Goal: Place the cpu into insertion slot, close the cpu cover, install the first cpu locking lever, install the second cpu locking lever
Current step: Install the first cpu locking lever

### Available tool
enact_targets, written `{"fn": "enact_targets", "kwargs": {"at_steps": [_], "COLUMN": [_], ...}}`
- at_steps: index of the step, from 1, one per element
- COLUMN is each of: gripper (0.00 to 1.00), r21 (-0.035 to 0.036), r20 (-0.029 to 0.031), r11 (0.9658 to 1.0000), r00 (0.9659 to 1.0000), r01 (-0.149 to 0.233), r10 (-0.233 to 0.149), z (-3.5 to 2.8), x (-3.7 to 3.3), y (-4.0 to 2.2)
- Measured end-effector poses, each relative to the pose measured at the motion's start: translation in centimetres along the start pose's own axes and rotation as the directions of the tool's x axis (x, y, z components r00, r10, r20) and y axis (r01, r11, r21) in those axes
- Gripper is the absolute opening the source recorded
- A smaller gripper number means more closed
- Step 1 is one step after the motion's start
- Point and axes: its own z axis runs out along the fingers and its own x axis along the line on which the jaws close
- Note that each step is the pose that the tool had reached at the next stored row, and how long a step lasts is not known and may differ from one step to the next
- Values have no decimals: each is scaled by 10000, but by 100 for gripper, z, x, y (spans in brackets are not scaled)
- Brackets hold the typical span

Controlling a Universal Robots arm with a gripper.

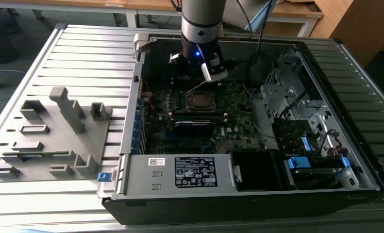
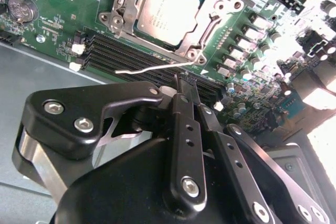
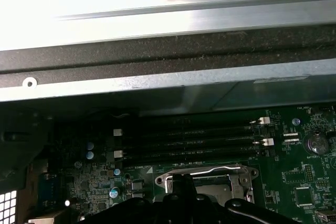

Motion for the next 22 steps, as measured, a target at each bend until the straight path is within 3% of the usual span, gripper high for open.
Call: {"fn": "enact_targets", "kwargs": {"at_steps": [22], "gripper": [11], "r21": [1], "r20": [0], "r11": [10000], "r00": [10000], "r01": [0], "r10": [0], "z": [38], "x": [0], "y": [-9]}}
